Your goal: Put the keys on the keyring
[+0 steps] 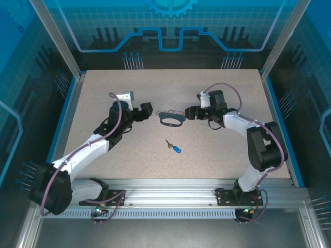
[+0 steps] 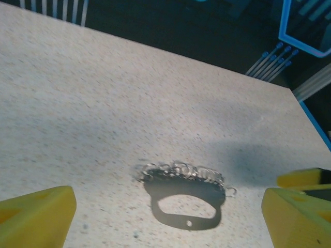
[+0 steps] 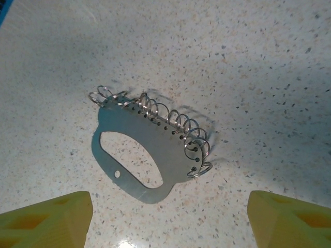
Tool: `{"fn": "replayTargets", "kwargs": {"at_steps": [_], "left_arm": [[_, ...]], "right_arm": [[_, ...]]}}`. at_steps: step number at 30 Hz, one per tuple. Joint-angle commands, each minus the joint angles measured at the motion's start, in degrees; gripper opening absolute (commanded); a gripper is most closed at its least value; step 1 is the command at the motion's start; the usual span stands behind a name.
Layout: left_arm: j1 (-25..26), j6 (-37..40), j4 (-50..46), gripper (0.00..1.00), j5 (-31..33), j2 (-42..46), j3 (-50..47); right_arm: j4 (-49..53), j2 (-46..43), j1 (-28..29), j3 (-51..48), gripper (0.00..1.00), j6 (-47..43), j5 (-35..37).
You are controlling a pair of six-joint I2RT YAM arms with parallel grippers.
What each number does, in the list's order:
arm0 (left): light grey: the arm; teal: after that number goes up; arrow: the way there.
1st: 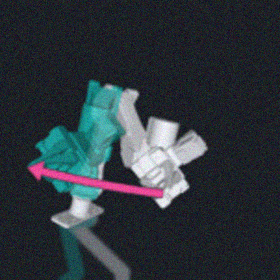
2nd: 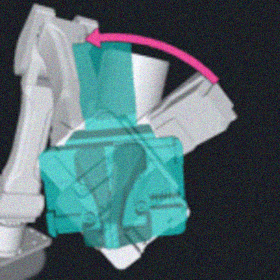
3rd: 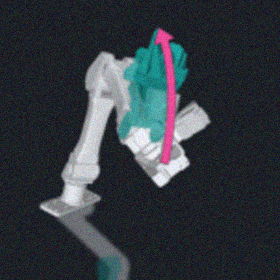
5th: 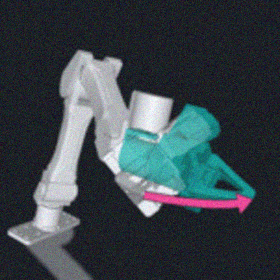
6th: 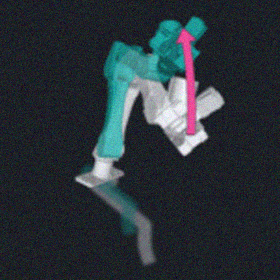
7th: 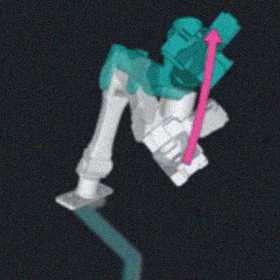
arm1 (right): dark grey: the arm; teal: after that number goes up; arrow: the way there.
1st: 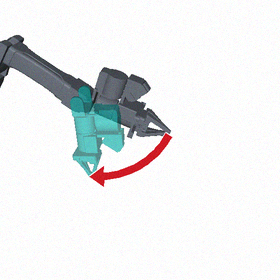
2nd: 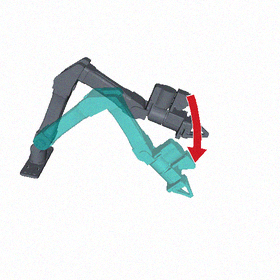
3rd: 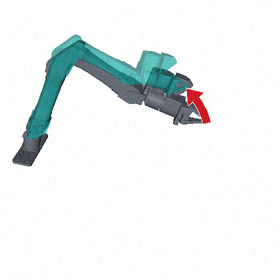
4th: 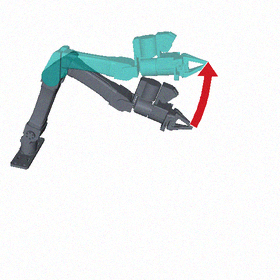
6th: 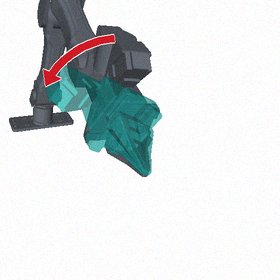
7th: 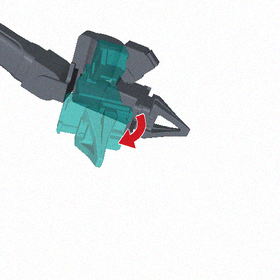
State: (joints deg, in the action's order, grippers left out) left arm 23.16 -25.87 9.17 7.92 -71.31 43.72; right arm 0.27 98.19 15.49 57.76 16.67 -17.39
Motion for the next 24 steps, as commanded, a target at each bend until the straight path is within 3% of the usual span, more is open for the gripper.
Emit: {"fn": "replayTargets", "kwargs": {"at_steps": [1,10,24], "left_arm": [[2.48,-4.17,-1.93,0.94,-3.33,-3.81,3.05],[6.09,-5.90,1.66,0.94,-6.16,-11.29,5.95],[6.19,-5.99,4.28,0.95,-5.51,-11.01,4.60]], "right_arm": [[2.55,3.88,0.34,2.80,0.79,-0.41,0.96],[2.58,11.30,0.99,8.45,0.75,-0.01,-0.98],[2.94,15.84,3.52,10.89,0.69,1.29,-1.28]]}}
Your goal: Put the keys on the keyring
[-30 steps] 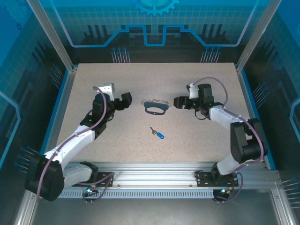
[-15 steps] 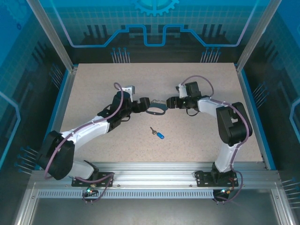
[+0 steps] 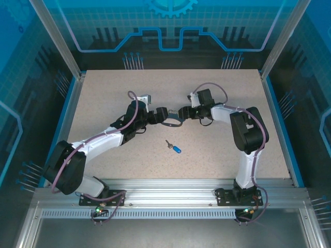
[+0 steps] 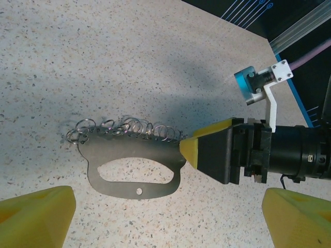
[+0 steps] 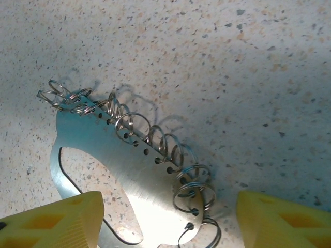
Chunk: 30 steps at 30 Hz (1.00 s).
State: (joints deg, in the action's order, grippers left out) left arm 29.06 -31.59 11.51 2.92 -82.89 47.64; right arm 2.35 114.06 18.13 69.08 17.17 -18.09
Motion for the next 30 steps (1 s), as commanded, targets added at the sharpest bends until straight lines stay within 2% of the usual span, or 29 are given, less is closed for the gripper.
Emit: {"fn": "replayTargets", "kwargs": {"at_steps": [1,11,19,21,25,30], "left_arm": [[0.29,-0.22,2.03,0.95,-0.61,0.71,0.61],[0.30,0.34,2.47,0.95,-0.50,4.28,-1.21],[0.30,1.26,2.47,0.96,0.19,6.07,-2.60],[0.30,1.42,2.21,0.96,0.17,6.47,-2.72],[0.27,1.54,1.89,0.96,0.16,7.43,-3.29],[0.30,1.79,1.71,0.97,0.33,8.66,-3.78]], "right_arm": [[0.73,-0.57,1.06,-1.13,0.69,0.85,-0.42],[-0.89,-5.25,3.39,-8.16,0.65,2.85,-0.58],[0.72,-10.24,7.06,-8.98,0.63,3.37,-2.57],[2.50,-12.19,7.52,-8.90,0.63,2.58,-0.53],[7.19,-16.52,7.31,-8.29,0.59,-0.19,9.11],[14.32,-15.23,7.42,-4.28,0.51,-4.89,17.15]]}}
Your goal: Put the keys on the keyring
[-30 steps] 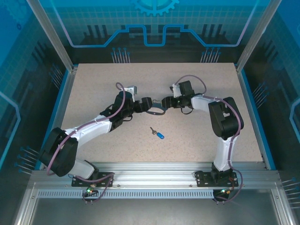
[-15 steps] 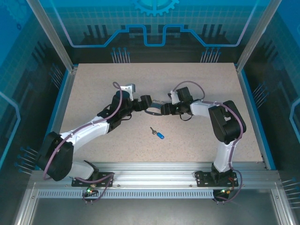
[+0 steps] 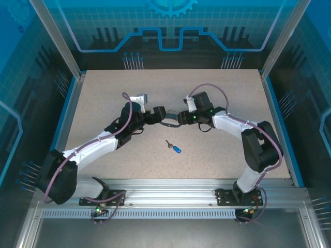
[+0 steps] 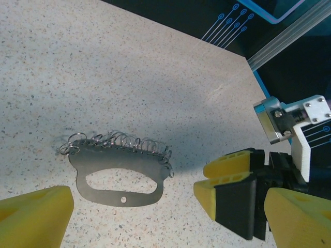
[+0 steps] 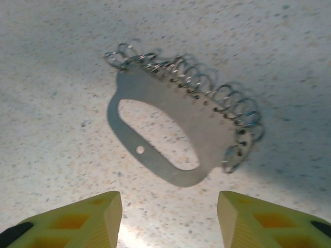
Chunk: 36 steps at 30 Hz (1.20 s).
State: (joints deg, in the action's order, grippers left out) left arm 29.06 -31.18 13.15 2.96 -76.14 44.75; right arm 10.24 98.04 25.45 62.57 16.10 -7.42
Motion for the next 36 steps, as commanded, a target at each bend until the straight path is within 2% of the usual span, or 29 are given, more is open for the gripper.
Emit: {"fn": "replayTargets", "kwargs": {"at_steps": [1,7,17,36], "left_arm": [[0.30,1.54,-0.11,0.97,0.29,2.17,-0.91],[0.19,2.55,-1.56,0.97,0.51,3.46,-0.65],[-0.26,3.49,-2.86,0.99,1.48,4.68,-0.65],[-0.83,3.23,-1.82,0.99,0.63,3.10,-0.07]], "right_arm": [[7.18,1.52,0.12,2.75,0.51,-4.58,7.24],[7.19,6.05,-0.01,4.20,0.49,-7.08,7.42],[6.28,11.14,0.38,7.07,0.44,-6.35,6.26],[7.16,16.21,0.22,11.53,0.31,-6.83,7.43]]}}
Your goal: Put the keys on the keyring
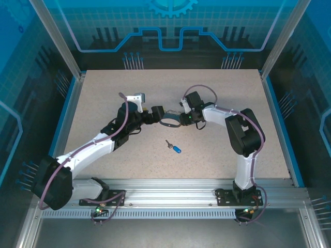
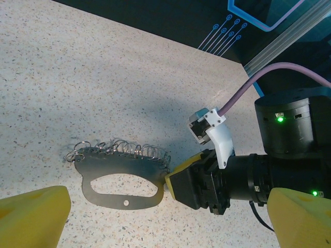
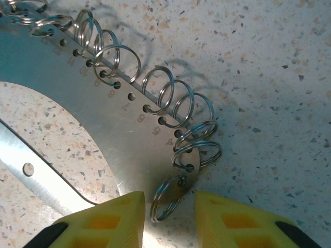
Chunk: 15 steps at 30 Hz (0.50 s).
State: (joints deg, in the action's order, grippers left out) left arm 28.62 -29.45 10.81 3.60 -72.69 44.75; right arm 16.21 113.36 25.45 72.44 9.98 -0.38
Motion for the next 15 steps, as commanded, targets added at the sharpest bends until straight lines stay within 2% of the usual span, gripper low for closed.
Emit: {"fn": "replayTargets", "kwargs": {"at_steps": [1,15], "left_arm": [[-0.41,1.49,0.53,0.99,-0.09,-0.44,-0.02],[-0.42,1.46,1.14,0.99,-0.37,-0.88,0.16]], "right_arm": [[1.20,0.90,0.21,1.73,0.31,-0.75,0.38],[1.70,1.51,-0.38,2.79,0.17,-0.92,0.18]]}}
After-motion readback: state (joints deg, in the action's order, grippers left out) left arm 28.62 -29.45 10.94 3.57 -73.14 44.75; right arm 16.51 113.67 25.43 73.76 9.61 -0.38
